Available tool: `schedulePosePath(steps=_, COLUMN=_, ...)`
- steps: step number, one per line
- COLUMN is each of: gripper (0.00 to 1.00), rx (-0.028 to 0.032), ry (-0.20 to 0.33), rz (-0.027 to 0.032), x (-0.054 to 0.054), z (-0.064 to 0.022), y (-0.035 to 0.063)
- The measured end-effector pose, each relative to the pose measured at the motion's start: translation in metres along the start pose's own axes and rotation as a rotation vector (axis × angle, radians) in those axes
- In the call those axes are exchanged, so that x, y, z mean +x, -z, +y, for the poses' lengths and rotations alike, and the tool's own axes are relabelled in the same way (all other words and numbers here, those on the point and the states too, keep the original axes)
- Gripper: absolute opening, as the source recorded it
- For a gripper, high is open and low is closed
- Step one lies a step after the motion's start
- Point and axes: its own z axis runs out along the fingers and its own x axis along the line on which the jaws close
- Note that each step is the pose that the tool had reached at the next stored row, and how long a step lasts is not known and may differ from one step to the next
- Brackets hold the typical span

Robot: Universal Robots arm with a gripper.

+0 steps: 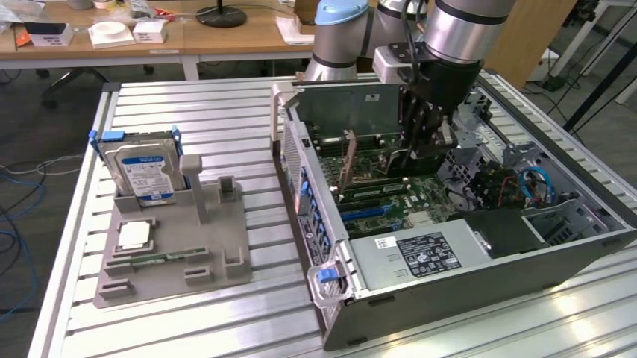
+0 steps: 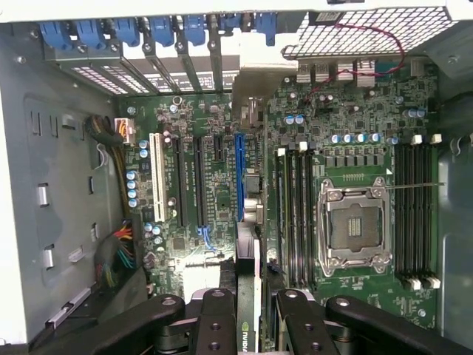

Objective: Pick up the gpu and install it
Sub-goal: 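Insert the gpu into the slot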

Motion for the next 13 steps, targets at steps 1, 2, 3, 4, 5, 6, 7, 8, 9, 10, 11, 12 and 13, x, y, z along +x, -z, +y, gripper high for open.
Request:
schedulePosePath(steps=1, gripper=0.26, rx=0.0, ry=0.0, rz=0.0, x=0.0, z=0.0, y=-0.0004)
schedulePosePath(steps=2, gripper=0.26, rx=0.0, ry=0.0, rz=0.0001, x=0.0, z=0.0, y=-0.0007)
schedulePosePath(steps=3, gripper=0.26, rx=0.0, ry=0.0, rz=0.0001, x=0.0, z=0.0, y=-0.001)
schedulePosePath(steps=4, gripper=0.26, rx=0.0, ry=0.0, rz=0.0, x=0.0, z=0.0, y=-0.0014)
schedulePosePath(steps=5, gripper=0.26, rx=0.0, ry=0.0, rz=0.0001, x=0.0, z=0.0, y=-0.0018)
schedulePosePath(steps=6, gripper=0.26, rx=0.0, ry=0.0, rz=0.0001, x=0.0001, z=0.0, y=-0.0022)
schedulePosePath(steps=7, gripper=0.26, rx=0.0, ry=0.0, rz=0.0001, x=0.0001, z=0.0, y=-0.0026)
schedulePosePath(steps=8, gripper=0.26, rx=-0.0001, ry=0.0, rz=0.0002, x=0.0001, z=0.0, y=-0.0029)
schedulePosePath(steps=9, gripper=0.26, rx=-0.0001, ry=0.0, rz=0.0001, x=0.0001, z=0.0, y=-0.0033)
schedulePosePath(steps=10, gripper=0.26, rx=0.0, ry=0.0, rz=0.0001, x=0.0001, z=0.0, y=-0.0036)
schedulePosePath(steps=11, gripper=0.26, rx=0.0, ry=0.0, rz=0.0001, x=0.0001, z=0.0001, y=-0.004)
schedulePosePath(steps=12, gripper=0.26, rx=-0.0001, ry=0.0, rz=0.0001, x=0.0001, z=0.0001, y=-0.0044)
schedulePosePath(steps=13, gripper=0.26, rx=0.0, ry=0.0, rz=0.0001, x=0.0001, z=0.0001, y=-0.0048)
